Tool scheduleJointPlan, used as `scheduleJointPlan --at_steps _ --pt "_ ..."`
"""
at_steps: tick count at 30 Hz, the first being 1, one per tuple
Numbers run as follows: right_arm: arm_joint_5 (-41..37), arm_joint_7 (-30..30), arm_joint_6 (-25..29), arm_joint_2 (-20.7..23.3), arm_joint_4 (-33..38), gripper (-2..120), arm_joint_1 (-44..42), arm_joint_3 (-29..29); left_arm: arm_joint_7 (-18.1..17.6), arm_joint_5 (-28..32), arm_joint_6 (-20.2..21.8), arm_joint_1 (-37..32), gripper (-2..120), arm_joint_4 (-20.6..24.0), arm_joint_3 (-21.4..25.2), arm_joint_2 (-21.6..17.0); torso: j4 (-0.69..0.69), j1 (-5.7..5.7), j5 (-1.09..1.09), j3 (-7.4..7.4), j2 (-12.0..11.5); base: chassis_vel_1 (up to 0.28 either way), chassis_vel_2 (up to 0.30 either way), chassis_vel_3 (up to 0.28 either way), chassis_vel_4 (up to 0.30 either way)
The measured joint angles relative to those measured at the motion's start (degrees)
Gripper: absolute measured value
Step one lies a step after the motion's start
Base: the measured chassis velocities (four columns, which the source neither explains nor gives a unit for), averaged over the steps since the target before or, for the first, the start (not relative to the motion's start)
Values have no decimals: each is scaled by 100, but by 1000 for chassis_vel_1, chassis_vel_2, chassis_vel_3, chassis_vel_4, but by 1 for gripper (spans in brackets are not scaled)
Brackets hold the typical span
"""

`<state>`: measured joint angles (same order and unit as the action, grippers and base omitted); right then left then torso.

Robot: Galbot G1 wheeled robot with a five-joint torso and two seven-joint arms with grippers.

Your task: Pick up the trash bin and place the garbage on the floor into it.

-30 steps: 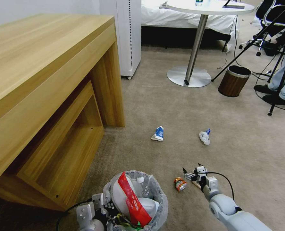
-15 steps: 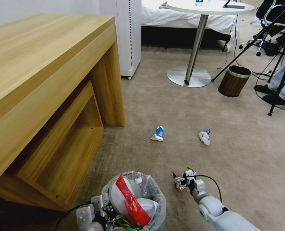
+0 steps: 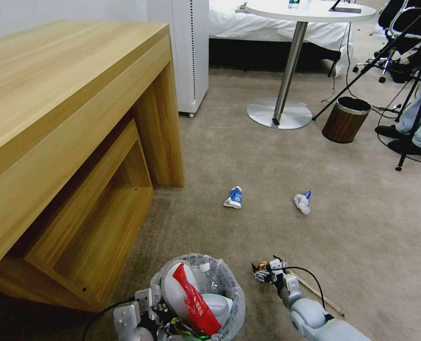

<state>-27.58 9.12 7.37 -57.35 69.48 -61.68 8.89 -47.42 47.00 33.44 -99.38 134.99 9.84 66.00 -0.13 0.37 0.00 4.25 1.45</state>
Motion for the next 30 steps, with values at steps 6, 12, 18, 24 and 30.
scheduleJointPlan --at_steps 6,12,18,24,30 --pt "27 -7 35 9 -58 100 -49 -54 -5 -13 -10 -1 0 0 -29 3 0 0 0 0 0 0 0 0 0" --pt "99 -9 94 -7 -177 100 -17 -36 -6 8 -22 11 0 14 -27 -20 0 0 1 0 0 0 0 0 0" --pt "145 -15 122 -22 -224 100 5 -17 -6 117 -30 65 0 54 -2 -31 0 0 0 0 0 0 0 0 0" --pt "151 -21 182 -24 -242 86 16 -3 -7 298 -52 140 0 135 54 -40 0 0 0 0 0 0 0 0 0" --pt "150 -68 257 -33 -243 65 -5 -40 -60 538 -95 253 0 208 108 -28 0 0 0 0 0 0 0 0 0"
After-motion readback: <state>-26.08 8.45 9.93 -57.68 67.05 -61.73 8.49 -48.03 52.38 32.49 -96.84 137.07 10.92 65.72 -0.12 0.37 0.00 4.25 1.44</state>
